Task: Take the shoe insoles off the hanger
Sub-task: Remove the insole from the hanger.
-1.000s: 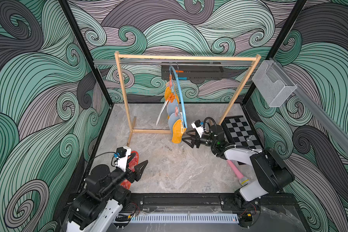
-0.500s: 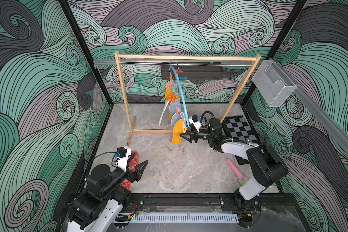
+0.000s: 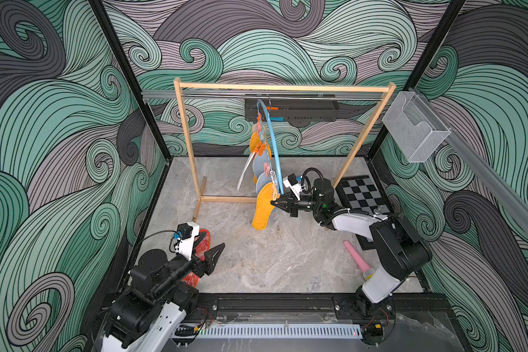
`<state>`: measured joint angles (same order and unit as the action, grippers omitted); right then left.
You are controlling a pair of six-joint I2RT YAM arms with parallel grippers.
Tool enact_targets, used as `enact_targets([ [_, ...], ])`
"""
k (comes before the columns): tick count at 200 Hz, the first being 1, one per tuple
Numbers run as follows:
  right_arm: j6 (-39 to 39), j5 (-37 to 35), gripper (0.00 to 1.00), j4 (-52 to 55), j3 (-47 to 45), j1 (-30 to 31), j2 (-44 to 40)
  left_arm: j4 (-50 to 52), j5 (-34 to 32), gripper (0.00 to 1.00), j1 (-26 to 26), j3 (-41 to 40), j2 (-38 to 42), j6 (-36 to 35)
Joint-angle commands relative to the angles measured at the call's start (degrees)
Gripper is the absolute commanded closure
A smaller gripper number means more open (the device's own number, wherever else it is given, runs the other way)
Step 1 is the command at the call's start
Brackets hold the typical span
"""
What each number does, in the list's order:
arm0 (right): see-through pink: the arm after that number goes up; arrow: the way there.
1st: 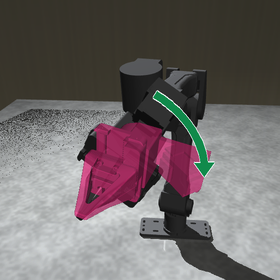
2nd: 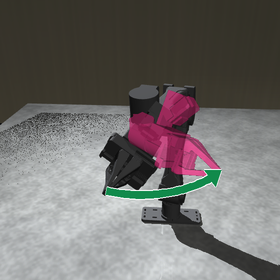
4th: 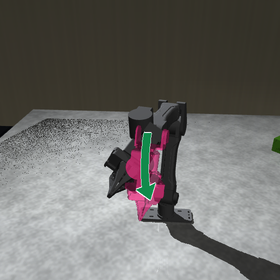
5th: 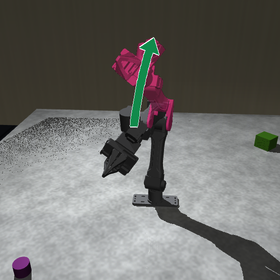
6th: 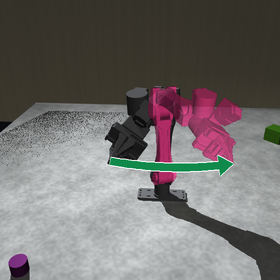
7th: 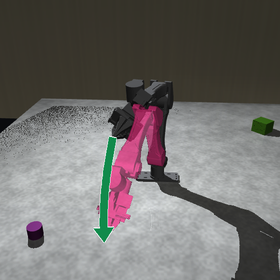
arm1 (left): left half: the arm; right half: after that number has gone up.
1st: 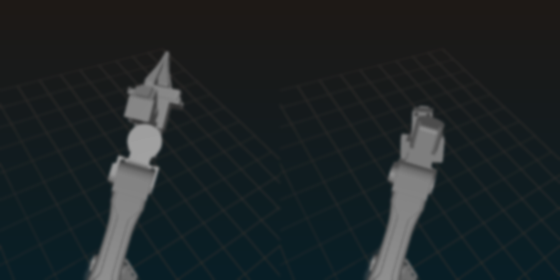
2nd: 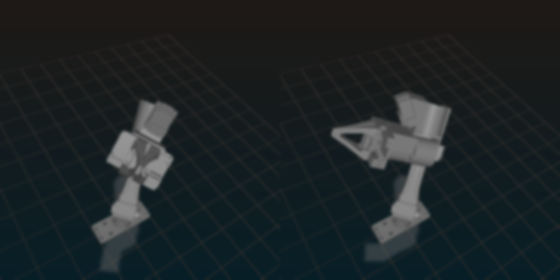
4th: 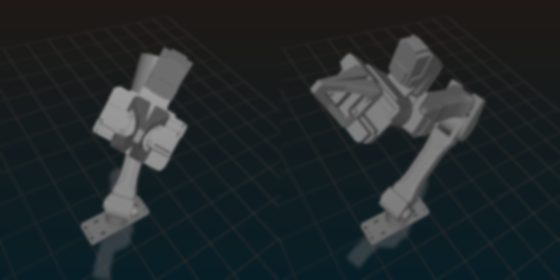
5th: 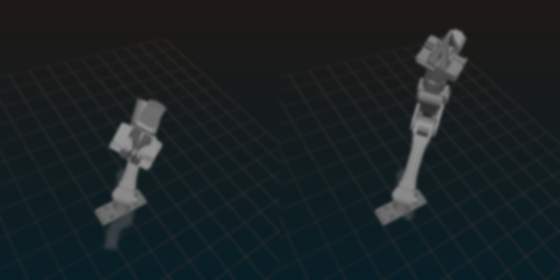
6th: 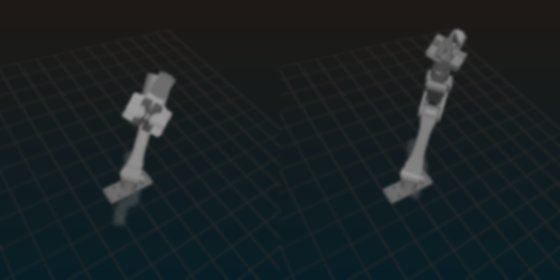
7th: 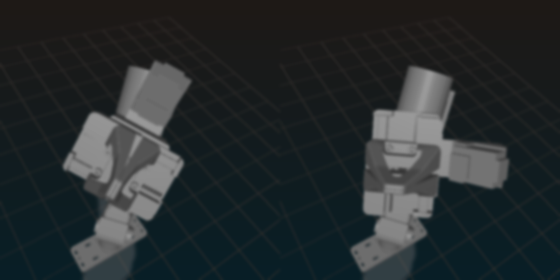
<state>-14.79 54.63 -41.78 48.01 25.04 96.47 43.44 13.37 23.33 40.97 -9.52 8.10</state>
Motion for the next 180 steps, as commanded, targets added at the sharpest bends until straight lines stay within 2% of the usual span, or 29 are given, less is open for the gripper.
enact_targets([
  [1, -1.6, 3.7, 1.0, -2.1, -1.3, 0.0, -2.9, -0.7, 0.7, 0.18, 0.0, -0.4, 0.0, -1.0],
  [22, -2.6, 4.2, 1.0, -2.3, -3.1, 0.0, -4.9, -0.9, 2.7, 0.18, 0.0, 0.6, -3.0, -0.5],
  [48, -1.8, 4.2, 1.0, -1.2, -4.1, 0.0, -6.3, -3.9, 6.4, 0.18, 0.0, 3.2, -10.8, 1.5],
  [81, -1.5, 4.9, 1.0, -1.4, -4.5, -0.2, -6.6, -18.4, 13.4, 0.2, 0.0, 4.7, -22.1, 4.6],
  [102, -1.3, 5.4, 1.0, -1.4, -4.6, -0.3, -7.0, -23.1, 15.3, 0.21, 0.0, 9.5, -31.8, 4.1],
  [120, -1.3, 5.9, 1.0, -1.4, -4.7, -0.3, -7.2, -23.3, 16.5, 0.27, 0.0, 15.1, -41.0, 2.5],
  [141, -1.0, 6.3, 1.0, -1.2, -4.7, -0.3, -7.5, -24.2, 22.6, 0.3, 0.0, 21.3, -50.1, 0.2],
  [180, -0.7, 7.6, 1.0, -0.9, -4.7, -0.4, -7.6, -27.8, 25.4, 0.3, 0.0, 27.6, -60.1, 0.1],
])
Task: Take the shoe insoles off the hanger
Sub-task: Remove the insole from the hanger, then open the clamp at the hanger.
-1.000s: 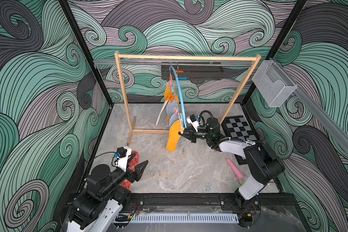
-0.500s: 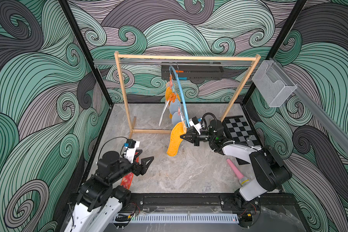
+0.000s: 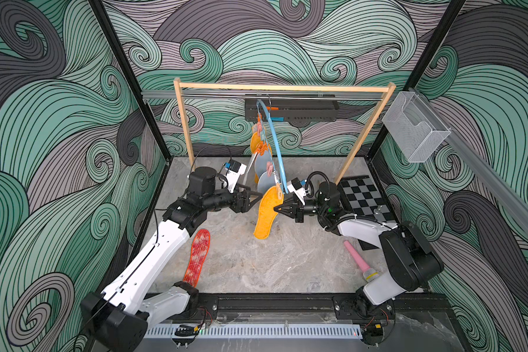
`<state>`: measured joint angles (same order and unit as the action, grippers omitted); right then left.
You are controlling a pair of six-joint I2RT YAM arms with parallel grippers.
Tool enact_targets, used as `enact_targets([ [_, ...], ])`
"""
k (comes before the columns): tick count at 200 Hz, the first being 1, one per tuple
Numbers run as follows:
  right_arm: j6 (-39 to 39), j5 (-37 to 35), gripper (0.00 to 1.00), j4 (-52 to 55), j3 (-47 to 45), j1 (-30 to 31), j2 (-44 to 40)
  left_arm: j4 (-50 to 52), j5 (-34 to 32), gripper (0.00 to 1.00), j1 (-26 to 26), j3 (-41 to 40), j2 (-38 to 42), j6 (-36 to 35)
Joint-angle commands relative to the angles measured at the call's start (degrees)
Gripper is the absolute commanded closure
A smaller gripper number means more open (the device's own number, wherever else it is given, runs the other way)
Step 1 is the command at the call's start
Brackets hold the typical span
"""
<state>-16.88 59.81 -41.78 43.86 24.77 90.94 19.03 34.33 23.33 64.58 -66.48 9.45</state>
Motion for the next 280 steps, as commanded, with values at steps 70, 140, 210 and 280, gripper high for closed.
enact_targets([
  [70, 1.6, 3.2, 1.0, -0.7, -0.4, -0.1, -2.2, -6.5, 8.7, 0.34, 0.0, 8.4, -12.7, 0.0],
  [140, 1.6, 3.3, 1.0, -0.6, -0.4, -0.2, -1.7, -4.8, 10.1, 0.43, 0.1, 13.2, -19.1, -0.8],
  [210, 1.7, 3.4, 1.0, -0.5, -0.4, -0.1, -1.5, -9.6, 13.4, 0.42, 1.4, 14.2, -22.1, 2.9],
  [280, 1.7, 3.6, 1.0, -0.4, -0.4, -0.1, -1.8, -13.7, 15.0, 0.49, 2.0, 14.5, -23.1, 5.7],
])
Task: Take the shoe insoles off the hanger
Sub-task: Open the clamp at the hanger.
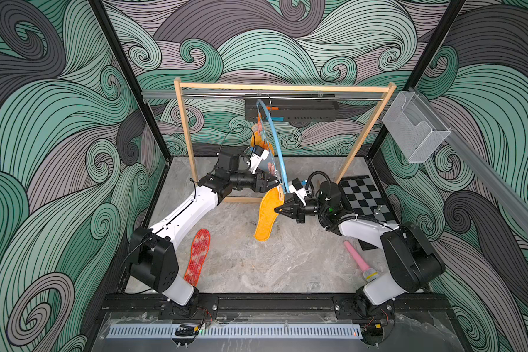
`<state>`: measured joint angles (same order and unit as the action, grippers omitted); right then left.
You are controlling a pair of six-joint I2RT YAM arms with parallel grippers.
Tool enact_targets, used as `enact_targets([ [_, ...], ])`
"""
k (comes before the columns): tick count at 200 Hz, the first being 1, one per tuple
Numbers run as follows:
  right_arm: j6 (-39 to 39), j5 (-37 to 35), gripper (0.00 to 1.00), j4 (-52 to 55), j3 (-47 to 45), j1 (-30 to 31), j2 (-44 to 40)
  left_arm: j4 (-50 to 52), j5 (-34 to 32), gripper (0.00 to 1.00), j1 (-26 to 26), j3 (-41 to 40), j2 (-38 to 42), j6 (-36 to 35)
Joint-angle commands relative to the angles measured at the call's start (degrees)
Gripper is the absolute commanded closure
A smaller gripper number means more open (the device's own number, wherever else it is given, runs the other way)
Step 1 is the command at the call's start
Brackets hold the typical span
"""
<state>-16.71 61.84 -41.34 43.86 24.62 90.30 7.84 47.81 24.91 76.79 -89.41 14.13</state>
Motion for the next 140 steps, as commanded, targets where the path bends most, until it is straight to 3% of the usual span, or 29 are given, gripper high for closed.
enact_targets([
  [1, 1.5, 1.5, 1.0, -0.9, -0.4, 0.1, -1.2, -2.5, 1.5, 0.49, 0.4, 2.4, -0.1, 1.0],
  [86, 1.6, 1.4, 1.0, -0.8, -0.4, 0.1, -1.1, -1.9, 1.9, 0.93, 0.3, 2.8, -0.3, 0.3],
  [140, 1.8, 0.2, 1.0, -0.5, -0.5, 0.1, -1.2, -0.3, 0.3, 1.0, 0.2, 2.2, 1.0, -1.3],
])
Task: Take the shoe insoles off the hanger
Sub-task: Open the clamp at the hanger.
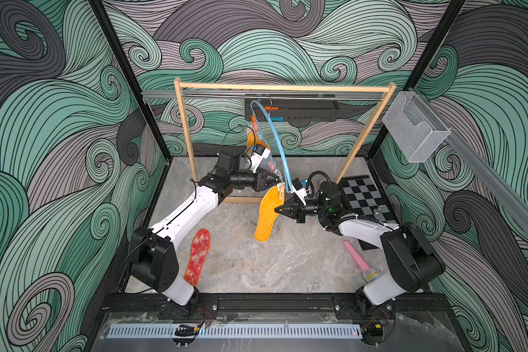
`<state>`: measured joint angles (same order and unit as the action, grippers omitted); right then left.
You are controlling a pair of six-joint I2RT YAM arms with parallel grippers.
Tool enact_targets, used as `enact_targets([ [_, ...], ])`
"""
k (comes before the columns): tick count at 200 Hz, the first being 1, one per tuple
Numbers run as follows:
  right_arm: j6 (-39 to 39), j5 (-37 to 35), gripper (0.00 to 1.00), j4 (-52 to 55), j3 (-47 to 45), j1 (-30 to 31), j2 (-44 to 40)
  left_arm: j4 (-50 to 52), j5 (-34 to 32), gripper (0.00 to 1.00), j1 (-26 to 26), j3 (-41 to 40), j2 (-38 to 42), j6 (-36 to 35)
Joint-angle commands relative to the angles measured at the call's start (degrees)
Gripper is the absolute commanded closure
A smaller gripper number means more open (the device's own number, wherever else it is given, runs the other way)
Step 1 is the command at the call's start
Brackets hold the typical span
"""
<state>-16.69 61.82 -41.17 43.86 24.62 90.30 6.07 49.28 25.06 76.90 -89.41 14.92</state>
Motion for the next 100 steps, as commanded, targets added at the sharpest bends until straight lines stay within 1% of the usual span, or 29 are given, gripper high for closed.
enact_targets([
  [1, 1.8, 0.2, 1.0, -0.6, -0.6, 0.1, -1.2, 1.5, -1.2, 1.0, 0.1, 2.1, 1.0, -2.1],
  [34, 1.2, -2.8, 1.0, 0.1, -1.8, 0.1, -1.8, 2.7, -2.7, 1.0, 0.1, 1.4, 1.9, -3.4],
  [100, -4.5, -7.7, 1.0, -0.7, -12.3, 0.5, -6.4, 3.5, -3.5, 1.0, 0.1, 0.7, 3.6, -5.0],
])
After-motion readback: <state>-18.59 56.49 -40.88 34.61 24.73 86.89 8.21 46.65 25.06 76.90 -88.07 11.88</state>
